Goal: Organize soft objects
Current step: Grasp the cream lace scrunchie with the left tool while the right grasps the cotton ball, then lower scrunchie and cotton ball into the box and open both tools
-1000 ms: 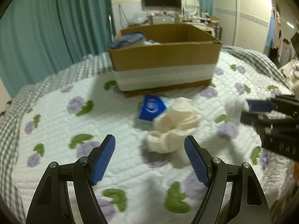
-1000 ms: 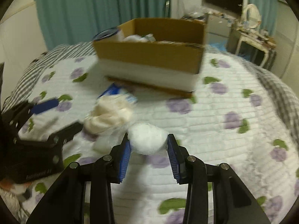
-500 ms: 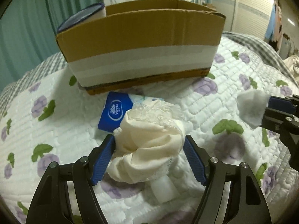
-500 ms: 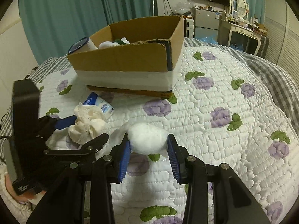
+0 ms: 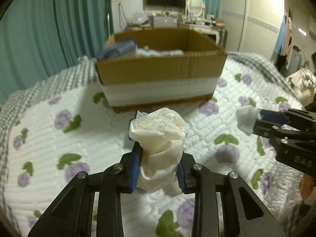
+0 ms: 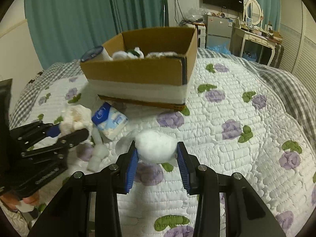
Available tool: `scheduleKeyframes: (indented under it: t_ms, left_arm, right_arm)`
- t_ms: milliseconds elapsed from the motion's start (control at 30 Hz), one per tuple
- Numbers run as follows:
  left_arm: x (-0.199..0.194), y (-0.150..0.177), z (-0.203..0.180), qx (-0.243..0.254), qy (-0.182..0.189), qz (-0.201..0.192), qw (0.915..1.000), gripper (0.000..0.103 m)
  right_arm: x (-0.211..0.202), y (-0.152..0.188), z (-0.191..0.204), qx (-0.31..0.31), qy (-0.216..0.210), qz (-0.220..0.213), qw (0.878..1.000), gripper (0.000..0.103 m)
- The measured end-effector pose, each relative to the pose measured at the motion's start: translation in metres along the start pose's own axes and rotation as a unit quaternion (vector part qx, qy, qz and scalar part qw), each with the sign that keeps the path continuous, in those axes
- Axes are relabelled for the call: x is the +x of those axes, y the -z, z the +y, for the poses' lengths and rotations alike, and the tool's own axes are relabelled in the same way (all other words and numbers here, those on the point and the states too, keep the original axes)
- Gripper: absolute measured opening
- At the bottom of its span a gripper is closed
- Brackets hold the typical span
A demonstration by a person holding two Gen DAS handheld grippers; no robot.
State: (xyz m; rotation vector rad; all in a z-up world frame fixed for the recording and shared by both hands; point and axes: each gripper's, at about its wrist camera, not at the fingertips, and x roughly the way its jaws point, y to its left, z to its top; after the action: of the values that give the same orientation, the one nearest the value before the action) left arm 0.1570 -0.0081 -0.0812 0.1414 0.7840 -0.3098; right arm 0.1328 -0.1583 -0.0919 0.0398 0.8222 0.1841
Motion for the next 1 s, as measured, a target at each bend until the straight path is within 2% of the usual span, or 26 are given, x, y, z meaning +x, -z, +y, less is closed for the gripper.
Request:
scheduleKeyframes:
  t_ms: [267, 433, 567, 667, 767, 900, 1000]
  left_arm:
    - [-0.056, -0.027, 0.006, 0.013, -0.009, -0.049, 0.9987, 0.03]
    - [-0.087, -0.055, 0.001, 0.026, -0.004, -0.088, 0.9957, 0.03]
    - [-0.096, -0.079, 0.0, 0.033, -0.005, -0.111, 0.9933, 0.03]
    - [-0.086, -0.1, 0.0, 0.035, -0.008, -0.118, 0.9924, 0.03]
    - [-0.063, -0.123, 0.005, 0.032, 0.005, -0.117, 0.9926, 0.03]
    - [-0.028, -0.149, 0.016, 0.021, 0.008, -0.108, 0.9939, 0.03]
    - [0.007, -0.166, 0.022, 0.027, -0.011, -0.101, 0.9945, 0.031]
  right_arm:
    - [-0.044, -0.031, 0.009, -0.005, -0.003, -0.053, 0.999, 0.038]
    - [-0.074, -0.068, 0.013, -0.018, -0.007, -0.102, 0.995, 0.038]
    - [-0.083, -0.103, 0.012, -0.03, -0.012, -0.129, 0.991, 0.038]
    - [-0.077, -0.13, 0.009, -0.036, -0.013, -0.142, 0.989, 0.038]
    - [-0.052, -0.157, 0.0, -0.027, -0.032, -0.142, 0.989, 0.038]
    - [-0.012, -0.178, -0.007, -0.02, -0.024, -0.132, 0.991, 0.038]
    - [0.018, -0.187, -0.013, -0.008, -0.022, -0.123, 0.992, 0.038]
